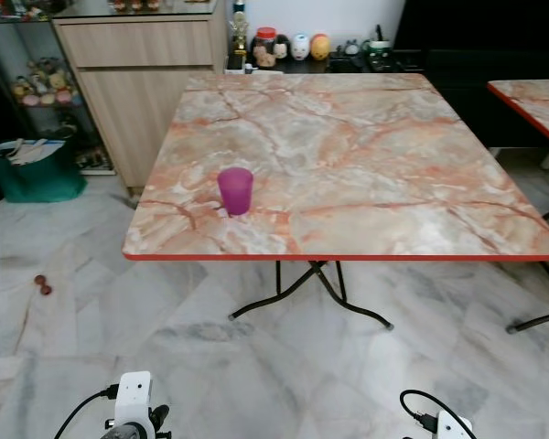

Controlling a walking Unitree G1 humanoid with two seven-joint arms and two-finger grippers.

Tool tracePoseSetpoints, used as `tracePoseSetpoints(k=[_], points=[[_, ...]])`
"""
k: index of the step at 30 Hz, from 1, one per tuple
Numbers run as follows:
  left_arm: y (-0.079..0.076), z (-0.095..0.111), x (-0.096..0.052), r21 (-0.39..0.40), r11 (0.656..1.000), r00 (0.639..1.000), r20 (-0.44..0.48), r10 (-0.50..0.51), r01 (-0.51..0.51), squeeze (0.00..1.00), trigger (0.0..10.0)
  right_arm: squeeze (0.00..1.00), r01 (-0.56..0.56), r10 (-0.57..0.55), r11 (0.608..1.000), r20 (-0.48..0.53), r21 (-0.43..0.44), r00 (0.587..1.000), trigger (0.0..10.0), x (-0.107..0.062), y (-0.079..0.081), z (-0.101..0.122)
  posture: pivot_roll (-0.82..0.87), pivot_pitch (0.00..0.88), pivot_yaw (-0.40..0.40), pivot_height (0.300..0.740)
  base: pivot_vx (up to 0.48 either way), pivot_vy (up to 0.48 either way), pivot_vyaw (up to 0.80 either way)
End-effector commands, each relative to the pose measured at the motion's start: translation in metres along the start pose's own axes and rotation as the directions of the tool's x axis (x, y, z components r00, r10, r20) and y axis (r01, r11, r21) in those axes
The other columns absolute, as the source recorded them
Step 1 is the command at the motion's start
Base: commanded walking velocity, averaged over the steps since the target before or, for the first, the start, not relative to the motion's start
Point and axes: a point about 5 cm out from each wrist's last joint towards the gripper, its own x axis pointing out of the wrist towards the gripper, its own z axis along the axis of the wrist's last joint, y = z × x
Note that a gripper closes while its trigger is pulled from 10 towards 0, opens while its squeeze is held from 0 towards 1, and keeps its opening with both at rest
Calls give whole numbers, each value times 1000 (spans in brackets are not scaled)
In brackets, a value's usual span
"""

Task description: Setting the table

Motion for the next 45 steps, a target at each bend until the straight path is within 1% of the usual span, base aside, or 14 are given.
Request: tracePoseSetpoints(k=[1,4,9,10,13,17,21,23,24,30,33,36,41,45], points=[[10,-6,-3,3,1000,1000,-20,15,-15,0,10000,0,3,-3,1000,-3,0,1000,10000,0,-1,-1,70,0,-4,740,0,0,0],[15,-8,-4,2,1000,999,-26,22,-22,0,10000,0,3,-3,1000,-7,-17,1000,10000,0,-1,-1,70,0,-6,740,0,0,0],[10,-10,-4,1,1000,999,-30,11,-11,0,10000,0,11,-12,998,-4,-64,1000,10000,0,-2,-1,68,0,-4,740,0,0,320],[8,-9,-3,1,1000,1000,-28,8,-8,0,10000,0,21,-22,999,-4,-33,1000,10000,-1,-3,-2,66,0,-2,740,0,0,800],[6,-8,-3,1,1000,1000,-24,6,-6,0,10000,0,26,-26,1000,-7,11,1000,10000,-1,-3,-3,66,0,-2,740,0,0,267],[5,-6,-2,0,1000,1000,-19,3,-3,0,10000,0,14,-14,1000,-4,-3,1000,10000,0,-2,-2,63,0,-3,740,0,0,0],[4,-5,-2,-1,1000,1000,-16,-1,1,0,10000,0,20,-20,1000,1,14,1000,10000,0,-2,-1,64,0,-2,740,0,0,0],[4,-5,-2,-3,1000,1000,-16,-1,1,0,10000,0,22,-22,1000,1,0,1000,10000,0,-3,-1,64,0,-2,740,0,0,0],[6,-6,-2,-7,1000,1000,-18,1,-1,0,10000,0,23,-23,1000,0,-20,1000,10000,0,-3,0,63,0,-2,740,0,0,0],[17,-10,-5,-18,1000,999,-29,18,-18,0,10000,0,25,-25,1000,4,-11,1000,10000,0,-3,0,59,0,0,740,0,0,0],[25,-11,-7,-24,999,999,-30,26,-27,0,10000,0,15,-15,999,4,-49,1000,10000,0,-2,1,39,0,11,740,0,0,0],[29,-13,-9,-21,999,999,-36,30,-31,0,10000,0,17,-17,999,6,-38,1000,10000,0,-1,0,28,0,21,740,244,0,0],[30,-15,-10,-19,999,999,-41,29,-30,0,10000,0,24,-24,999,0,-34,1000,10000,-1,-1,-2,35,0,19,740,256,0,0],[24,-19,-9,-20,999,999,-45,24,-25,0,10000,0,28,-28,999,-6,-36,1000,10000,-1,-2,-3,40,0,16,740,263,0,0]])
